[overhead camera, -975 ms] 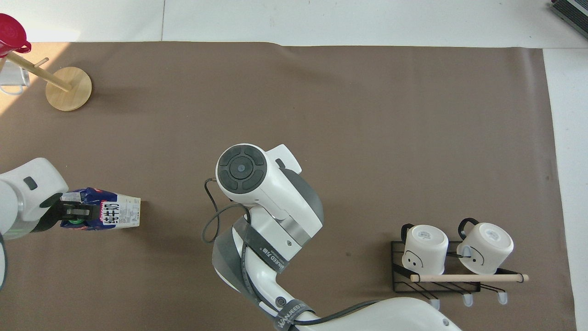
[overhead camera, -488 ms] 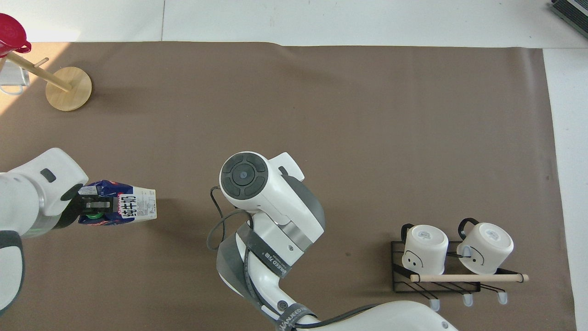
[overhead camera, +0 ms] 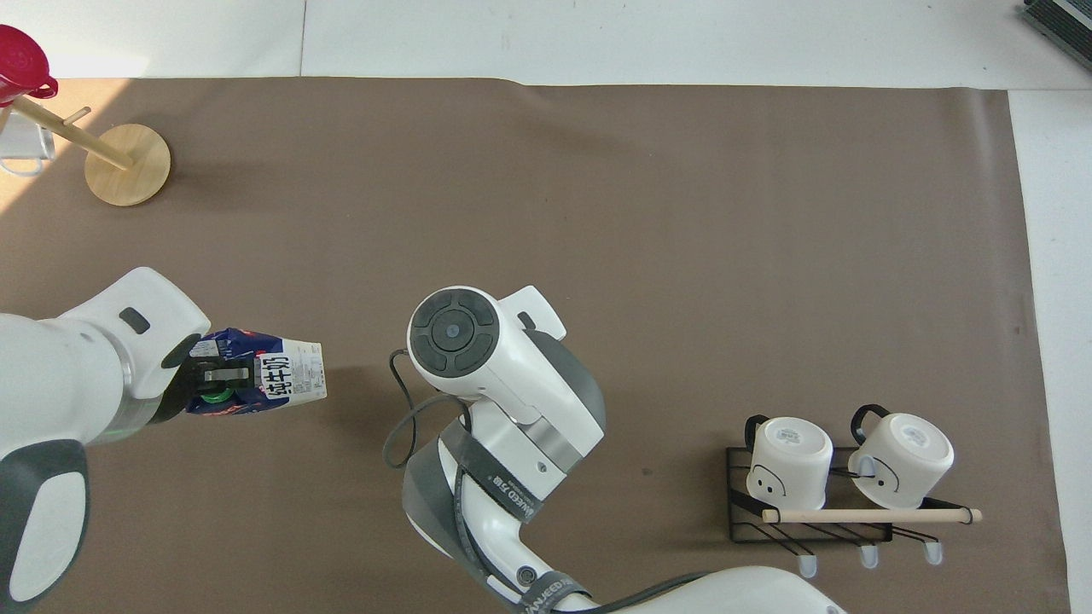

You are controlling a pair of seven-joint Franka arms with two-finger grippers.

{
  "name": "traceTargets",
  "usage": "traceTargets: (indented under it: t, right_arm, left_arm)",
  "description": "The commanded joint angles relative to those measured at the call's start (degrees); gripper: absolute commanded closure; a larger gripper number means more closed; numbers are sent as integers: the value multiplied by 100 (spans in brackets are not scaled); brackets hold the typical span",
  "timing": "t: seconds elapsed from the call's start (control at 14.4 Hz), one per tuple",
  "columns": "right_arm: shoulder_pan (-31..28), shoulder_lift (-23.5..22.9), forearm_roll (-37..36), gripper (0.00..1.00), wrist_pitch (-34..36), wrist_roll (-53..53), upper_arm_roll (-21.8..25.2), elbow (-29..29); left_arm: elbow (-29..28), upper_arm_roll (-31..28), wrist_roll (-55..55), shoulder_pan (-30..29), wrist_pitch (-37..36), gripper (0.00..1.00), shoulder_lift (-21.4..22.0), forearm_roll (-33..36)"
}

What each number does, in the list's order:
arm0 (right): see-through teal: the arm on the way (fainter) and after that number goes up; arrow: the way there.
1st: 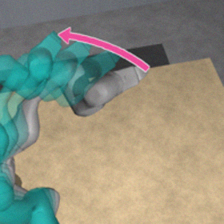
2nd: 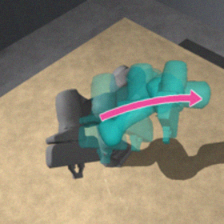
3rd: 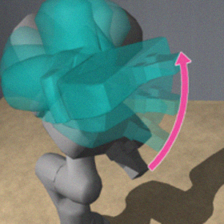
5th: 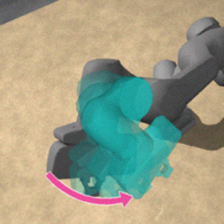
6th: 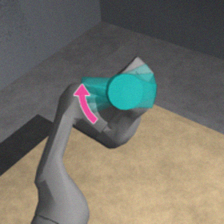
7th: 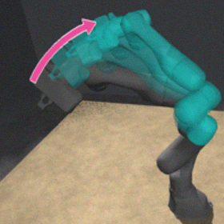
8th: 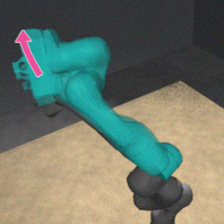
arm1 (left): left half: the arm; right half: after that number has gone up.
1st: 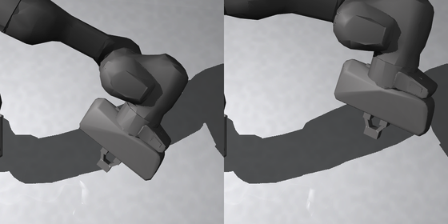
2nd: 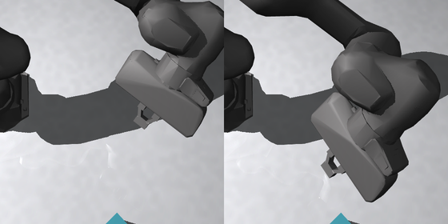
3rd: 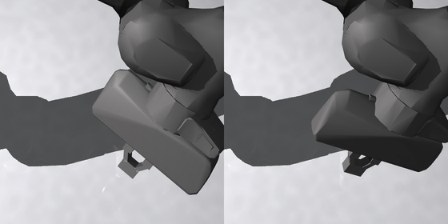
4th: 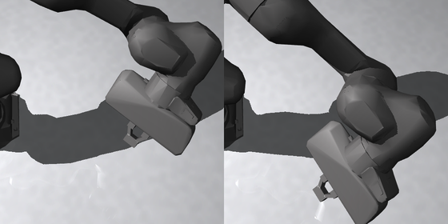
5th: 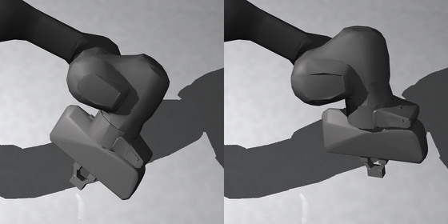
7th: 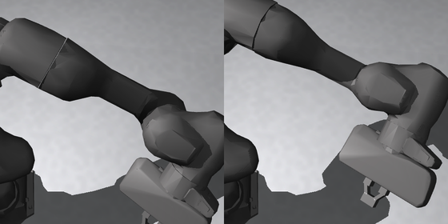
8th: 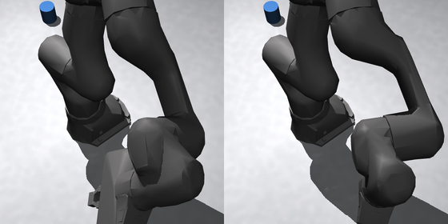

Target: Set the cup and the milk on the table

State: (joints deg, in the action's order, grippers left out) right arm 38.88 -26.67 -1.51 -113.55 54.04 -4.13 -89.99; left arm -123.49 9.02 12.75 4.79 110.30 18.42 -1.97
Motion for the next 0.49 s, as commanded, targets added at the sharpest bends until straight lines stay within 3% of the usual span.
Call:
traceTargets:
  t: [0.0, 0.42]
  right_arm:
    - [-47, 310, -51, 0, -97, 19, -27, -194]
    - [-880, 1311, -42, 0, 26, -34, -18, -448]
  left_arm:
    - [333, -75, 403, 320, -166, 52, -198, 3]
    - [703, -67, 983, 725, -263, 53, -444, 3]
